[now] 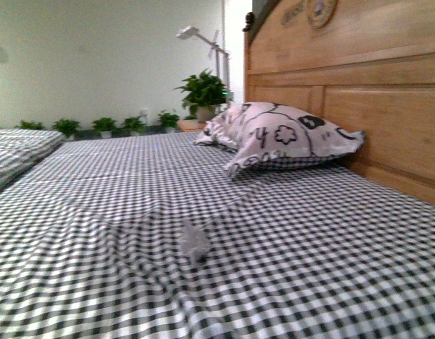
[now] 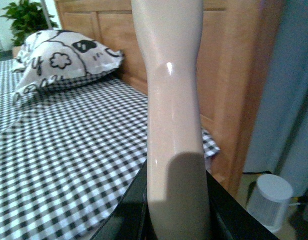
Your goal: Clean up trash
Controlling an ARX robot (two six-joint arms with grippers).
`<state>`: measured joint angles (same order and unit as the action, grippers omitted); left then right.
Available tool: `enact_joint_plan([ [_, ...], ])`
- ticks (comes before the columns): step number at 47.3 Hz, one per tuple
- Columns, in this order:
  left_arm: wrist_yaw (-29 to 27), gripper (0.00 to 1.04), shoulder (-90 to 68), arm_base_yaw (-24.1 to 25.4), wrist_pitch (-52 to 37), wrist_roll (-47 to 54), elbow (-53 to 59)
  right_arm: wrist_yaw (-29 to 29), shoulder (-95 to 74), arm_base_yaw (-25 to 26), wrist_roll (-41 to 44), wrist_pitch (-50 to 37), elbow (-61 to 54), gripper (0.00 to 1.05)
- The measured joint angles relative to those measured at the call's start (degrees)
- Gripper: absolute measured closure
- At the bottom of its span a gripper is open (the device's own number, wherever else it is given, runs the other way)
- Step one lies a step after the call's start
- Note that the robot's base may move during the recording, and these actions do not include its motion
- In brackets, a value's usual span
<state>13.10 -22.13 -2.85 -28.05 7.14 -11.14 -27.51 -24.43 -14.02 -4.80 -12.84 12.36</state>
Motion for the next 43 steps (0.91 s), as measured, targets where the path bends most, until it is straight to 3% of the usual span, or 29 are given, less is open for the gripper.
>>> enact_joint_plan([
  [14, -1.4, 0.78, 0.1, 0.2, 0.2, -0.4, 0.0, 1.2, -0.3, -0.3, 0.1, 0.0, 0.0, 0.85],
  [18, -7.6, 0.78, -1.0, -0.5, 13.9, -4.5, -4.7, 0.3, -0.3, -0.2, 0.0, 0.0, 0.0, 0.85],
  [20, -7.4, 0.78, -2.6, 0.3, 19.8, -6.3, -7.4, 0.1, -0.3, -0.2, 0.0, 0.0, 0.0, 0.85],
  [25, -3.3, 0.78, -9.6, 5.7, 28.9, -6.4, -13.1, 0.0, -0.2, -0.1, 0.0, 0.0, 0.0, 0.85],
  [32, 10.8, 0.78, -23.4, 12.7, 25.2, 1.6, -19.8, 0.3, 0.1, -0.2, 0.0, 0.0, 0.0, 0.85],
  [43, 18.1, 0.78, -37.2, 12.6, 28.0, 17.5, -25.9, 0.1, 0.0, -0.1, 0.0, 0.0, 0.0, 0.85],
])
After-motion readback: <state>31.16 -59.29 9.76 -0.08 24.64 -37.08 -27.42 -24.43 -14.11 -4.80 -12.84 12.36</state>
